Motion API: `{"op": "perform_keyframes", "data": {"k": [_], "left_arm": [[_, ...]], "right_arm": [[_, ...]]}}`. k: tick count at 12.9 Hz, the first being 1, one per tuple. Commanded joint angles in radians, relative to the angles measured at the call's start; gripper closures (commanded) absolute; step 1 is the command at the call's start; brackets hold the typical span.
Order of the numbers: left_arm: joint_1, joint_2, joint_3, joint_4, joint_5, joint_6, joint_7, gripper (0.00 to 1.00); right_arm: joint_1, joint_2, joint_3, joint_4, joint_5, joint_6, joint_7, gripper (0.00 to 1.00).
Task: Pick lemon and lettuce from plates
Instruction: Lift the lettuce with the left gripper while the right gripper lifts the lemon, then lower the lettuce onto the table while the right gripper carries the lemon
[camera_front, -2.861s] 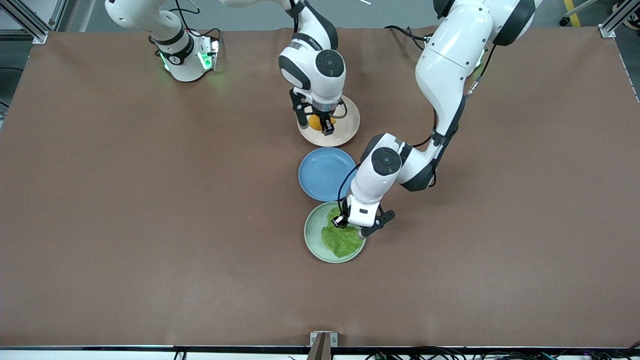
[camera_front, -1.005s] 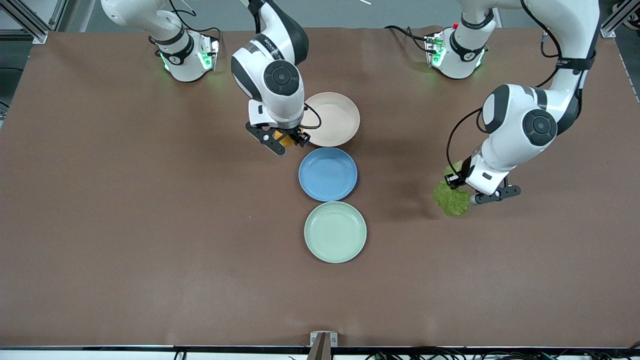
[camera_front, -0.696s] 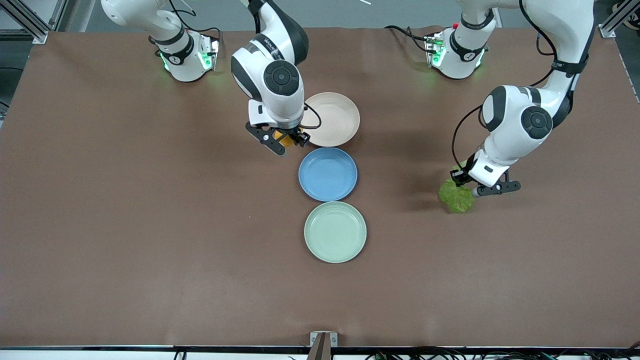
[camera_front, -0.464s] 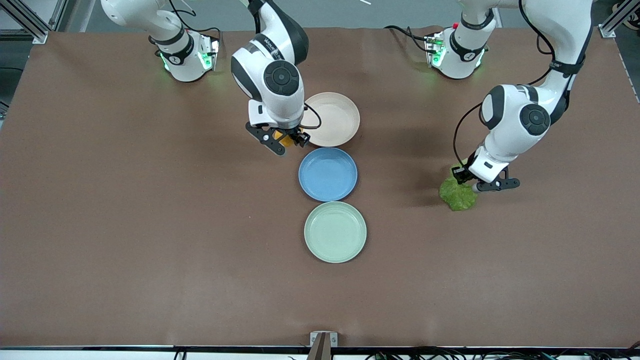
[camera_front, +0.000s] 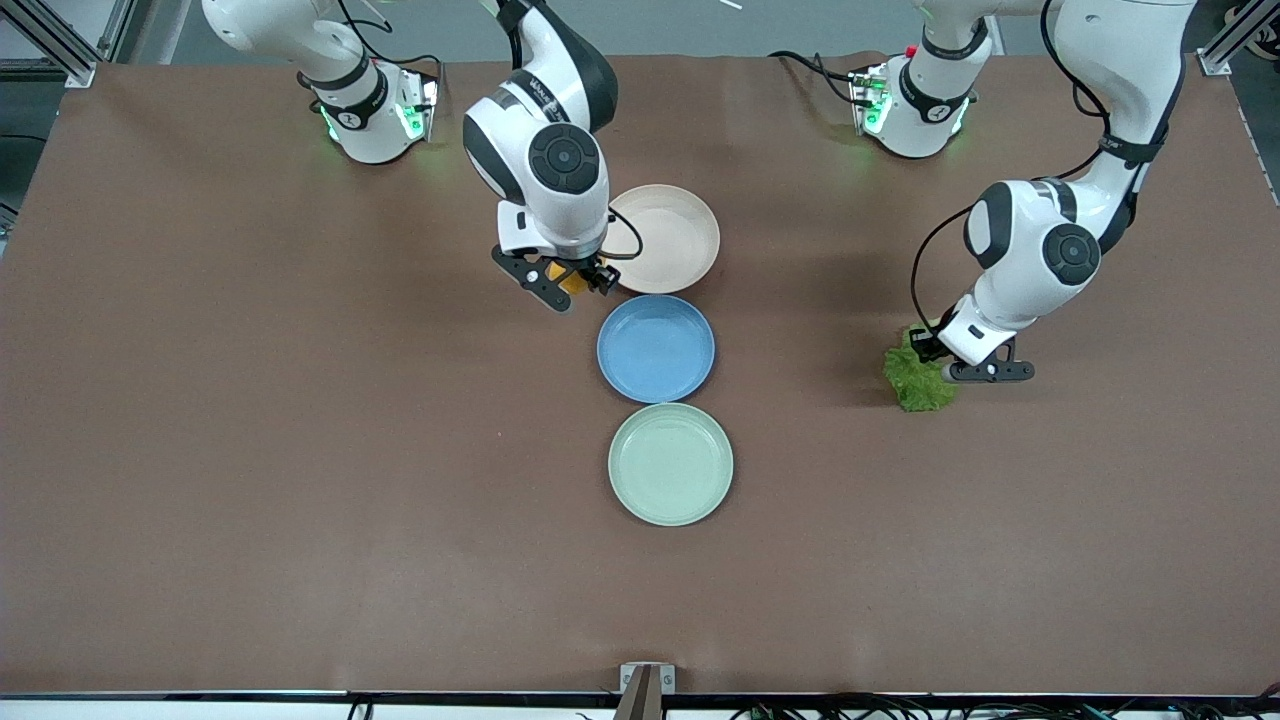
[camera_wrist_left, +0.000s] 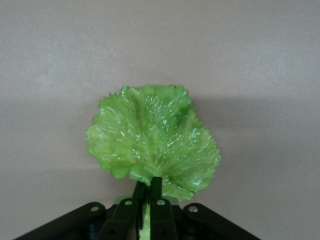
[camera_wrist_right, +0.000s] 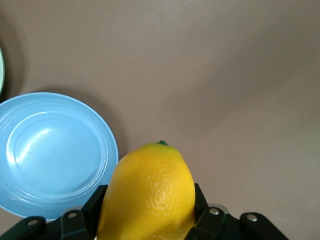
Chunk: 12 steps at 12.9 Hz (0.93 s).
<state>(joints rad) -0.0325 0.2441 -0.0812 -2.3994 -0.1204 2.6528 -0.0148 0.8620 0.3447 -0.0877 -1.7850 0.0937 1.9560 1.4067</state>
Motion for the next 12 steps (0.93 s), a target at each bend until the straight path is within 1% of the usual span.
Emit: {"op": "perform_keyframes", "data": {"k": [1, 2, 4, 5, 7, 8, 9, 11, 12], "left_arm": [[0.006, -0.075, -0.011, 0.015, -0.018, -0.042, 0.026, 0.0], [0.008, -0.103, -0.011, 0.054, -0.018, -0.13, 0.026, 0.0], [0.023, -0.141, -0.008, 0.181, -0.018, -0.384, 0.016, 0.0], [0.032, -0.15, -0.005, 0.26, -0.013, -0.522, 0.015, 0.0], [0.072, -0.189, -0.003, 0.386, -0.007, -0.708, 0.026, 0.0], [0.095, -0.216, -0.003, 0.426, -0.005, -0.769, 0.027, 0.0], [0.112, -0.247, -0.002, 0.466, -0.002, -0.822, 0.027, 0.0], [0.138, -0.269, 0.0, 0.555, -0.001, -0.91, 0.027, 0.0], [0.146, -0.269, 0.0, 0.609, -0.001, -0.95, 0.027, 0.0]], "right_arm": [[-0.158, 0.008, 0.025, -0.126, 0.0, 0.153, -0.295, 1.0], [-0.158, 0.008, 0.025, -0.126, 0.0, 0.158, -0.295, 1.0], [-0.167, 0.008, 0.023, -0.122, -0.021, 0.161, -0.295, 1.0], [-0.175, 0.008, 0.022, -0.119, -0.047, 0.162, -0.296, 1.0], [-0.237, 0.008, 0.022, -0.11, -0.106, 0.172, -0.371, 1.0], [-0.3, 0.007, 0.022, -0.108, -0.112, 0.172, -0.494, 1.0], [-0.384, 0.007, 0.022, -0.106, -0.111, 0.182, -0.649, 1.0], [-0.516, 0.008, 0.022, -0.123, -0.111, 0.246, -0.889, 1.0], [-0.573, 0.013, 0.023, -0.146, -0.111, 0.3, -0.996, 1.0]]}}
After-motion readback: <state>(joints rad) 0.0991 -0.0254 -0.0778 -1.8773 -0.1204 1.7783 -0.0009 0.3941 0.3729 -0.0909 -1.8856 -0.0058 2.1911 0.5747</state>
